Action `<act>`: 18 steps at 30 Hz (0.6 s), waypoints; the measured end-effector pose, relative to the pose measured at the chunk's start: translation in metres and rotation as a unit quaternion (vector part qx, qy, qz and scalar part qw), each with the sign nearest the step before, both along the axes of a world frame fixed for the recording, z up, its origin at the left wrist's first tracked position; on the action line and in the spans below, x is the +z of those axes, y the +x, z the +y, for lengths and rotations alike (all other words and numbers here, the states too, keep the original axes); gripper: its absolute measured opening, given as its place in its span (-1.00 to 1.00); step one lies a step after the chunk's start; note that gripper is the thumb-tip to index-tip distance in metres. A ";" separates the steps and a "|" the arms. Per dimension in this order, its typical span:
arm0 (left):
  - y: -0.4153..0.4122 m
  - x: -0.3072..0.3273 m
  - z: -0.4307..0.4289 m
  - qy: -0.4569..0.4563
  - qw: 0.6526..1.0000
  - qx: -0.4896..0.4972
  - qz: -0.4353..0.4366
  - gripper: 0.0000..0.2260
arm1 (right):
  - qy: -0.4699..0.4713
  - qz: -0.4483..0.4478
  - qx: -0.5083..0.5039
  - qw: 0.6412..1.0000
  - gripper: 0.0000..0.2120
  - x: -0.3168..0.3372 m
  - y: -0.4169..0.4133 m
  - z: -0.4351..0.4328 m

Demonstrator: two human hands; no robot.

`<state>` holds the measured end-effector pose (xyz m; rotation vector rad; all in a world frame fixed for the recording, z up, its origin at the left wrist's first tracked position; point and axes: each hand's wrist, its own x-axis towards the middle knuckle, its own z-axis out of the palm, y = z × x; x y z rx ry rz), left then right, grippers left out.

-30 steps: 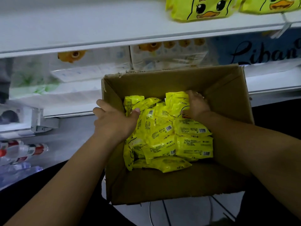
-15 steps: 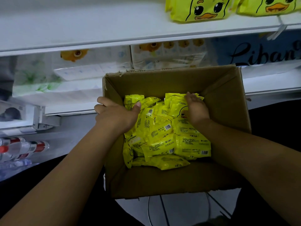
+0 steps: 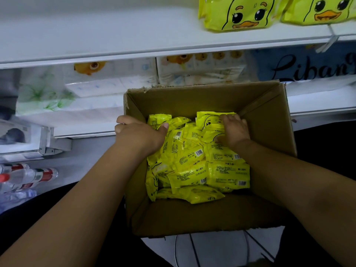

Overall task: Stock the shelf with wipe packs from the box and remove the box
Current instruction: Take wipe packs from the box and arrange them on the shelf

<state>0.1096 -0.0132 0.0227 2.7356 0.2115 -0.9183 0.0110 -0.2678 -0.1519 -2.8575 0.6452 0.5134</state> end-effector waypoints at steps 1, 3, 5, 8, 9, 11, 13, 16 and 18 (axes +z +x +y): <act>-0.001 0.001 0.000 0.000 1.000 0.001 0.001 0.08 | -0.004 0.017 0.006 1.000 -0.24 0.000 0.002 -0.003; -0.001 0.002 0.000 -0.003 1.000 -0.002 0.005 0.10 | -0.015 0.035 0.009 0.999 -0.31 0.000 0.003 -0.006; -0.001 0.004 0.000 -0.008 1.000 -0.001 0.011 0.10 | -0.019 0.025 0.012 0.999 -0.34 0.002 0.000 -0.007; 0.001 0.007 0.004 -0.015 1.000 0.001 0.023 0.10 | 0.012 -0.017 -0.013 1.000 -0.36 0.009 -0.006 -0.004; 0.002 0.009 0.006 -0.019 0.999 0.001 0.025 0.09 | 0.048 -0.036 -0.037 0.998 -0.36 0.011 -0.007 -0.003; 0.004 0.013 0.010 -0.026 0.999 -0.014 0.018 0.08 | 0.166 -0.074 -0.102 0.978 -0.36 0.022 -0.005 -0.001; 0.004 0.022 0.012 -0.052 0.997 -0.048 -0.032 0.07 | 0.278 -0.101 -0.137 0.945 -0.41 0.045 0.000 0.003; -0.002 0.040 0.010 -0.226 0.959 -0.074 -0.153 -0.16 | 0.370 -0.115 -0.082 0.918 -0.65 0.096 0.002 0.011; -0.007 0.047 0.009 -0.319 0.931 -0.102 -0.145 -0.38 | 0.413 -0.098 -0.039 0.905 -0.64 0.133 0.000 0.021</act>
